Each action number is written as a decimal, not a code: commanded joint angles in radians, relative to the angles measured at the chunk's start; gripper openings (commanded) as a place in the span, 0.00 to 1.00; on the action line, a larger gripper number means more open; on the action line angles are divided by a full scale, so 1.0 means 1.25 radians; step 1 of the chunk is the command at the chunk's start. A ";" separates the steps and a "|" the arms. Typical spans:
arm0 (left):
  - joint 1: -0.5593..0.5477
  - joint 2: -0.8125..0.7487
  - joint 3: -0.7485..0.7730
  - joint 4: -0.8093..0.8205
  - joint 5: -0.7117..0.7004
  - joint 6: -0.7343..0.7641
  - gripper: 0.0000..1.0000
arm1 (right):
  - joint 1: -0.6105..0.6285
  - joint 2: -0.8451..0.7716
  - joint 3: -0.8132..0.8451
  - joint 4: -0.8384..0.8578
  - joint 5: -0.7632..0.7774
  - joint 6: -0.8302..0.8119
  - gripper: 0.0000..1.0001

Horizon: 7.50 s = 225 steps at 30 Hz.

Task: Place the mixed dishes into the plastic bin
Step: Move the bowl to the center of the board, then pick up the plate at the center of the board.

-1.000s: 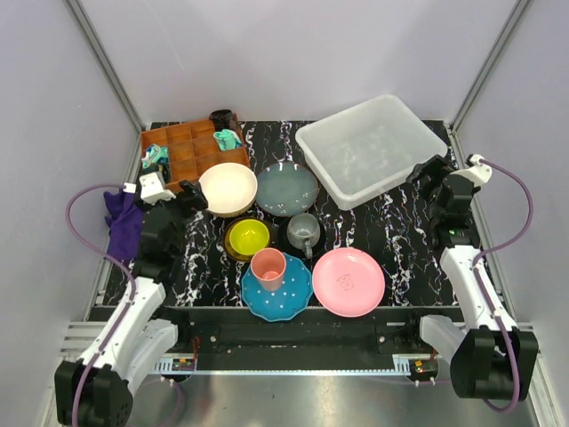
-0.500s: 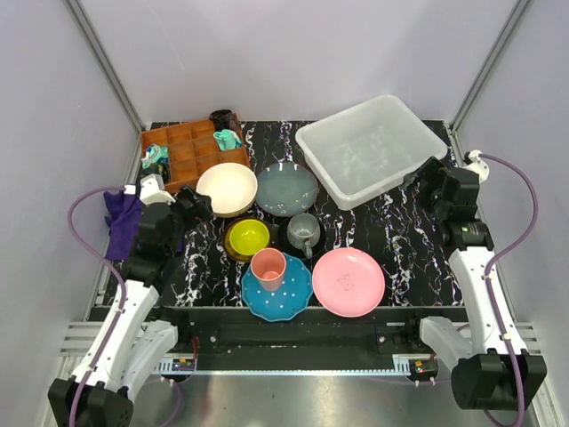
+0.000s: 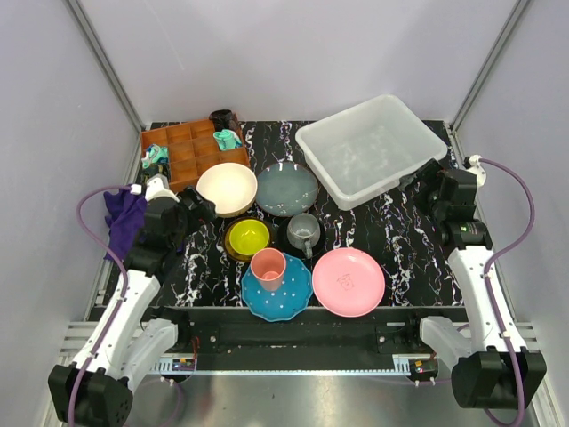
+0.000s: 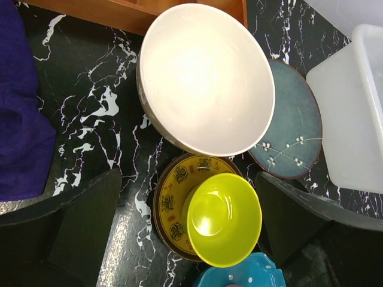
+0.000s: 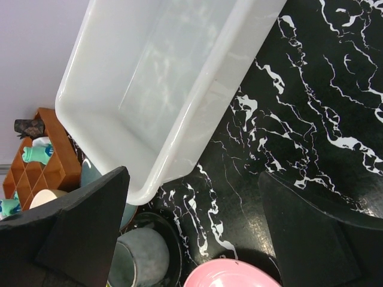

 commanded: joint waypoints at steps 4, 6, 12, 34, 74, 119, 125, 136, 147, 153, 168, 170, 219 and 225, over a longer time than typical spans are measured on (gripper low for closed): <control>0.000 0.002 0.012 0.010 0.001 0.000 0.99 | 0.002 0.022 0.005 0.041 -0.077 0.019 1.00; 0.000 0.011 0.006 0.013 0.002 0.005 0.99 | 0.002 0.036 0.022 0.033 -0.086 0.008 1.00; 0.000 0.076 0.015 0.017 0.007 0.006 0.99 | 0.003 0.061 0.065 -0.007 -0.116 -0.015 1.00; -0.029 0.088 -0.013 0.028 0.013 -0.010 0.98 | 0.240 0.181 0.204 -0.083 -0.056 -0.085 1.00; -0.027 0.378 0.128 0.117 -0.121 -0.081 0.86 | 0.287 0.123 0.110 -0.075 -0.060 -0.092 1.00; 0.057 0.523 0.199 -0.059 -0.236 -0.097 0.00 | 0.287 0.109 0.075 -0.037 -0.098 -0.081 1.00; 0.094 0.455 0.173 -0.105 -0.254 -0.121 0.00 | 0.287 0.106 0.065 -0.029 -0.107 -0.074 1.00; 0.143 0.379 0.128 -0.145 -0.273 -0.135 0.01 | 0.287 0.098 0.058 -0.029 -0.114 -0.072 1.00; 0.169 0.359 0.095 -0.132 -0.238 -0.115 0.45 | 0.287 0.095 0.056 -0.029 -0.115 -0.067 1.00; 0.174 0.328 0.092 -0.138 -0.220 -0.113 0.57 | 0.288 0.089 0.058 -0.031 -0.110 -0.073 1.00; 0.173 0.153 0.138 -0.154 -0.134 -0.039 0.76 | 0.288 0.123 0.115 -0.090 -0.096 -0.128 1.00; 0.161 0.131 0.136 -0.153 -0.121 -0.029 0.76 | 0.295 0.128 0.125 -0.101 -0.093 -0.134 1.00; -0.106 0.801 0.504 0.122 0.045 0.128 0.72 | 0.439 0.377 0.328 -0.110 -0.074 -0.187 1.00; -0.105 0.844 0.493 0.155 0.073 0.128 0.72 | 0.439 0.389 0.328 -0.110 -0.078 -0.192 1.00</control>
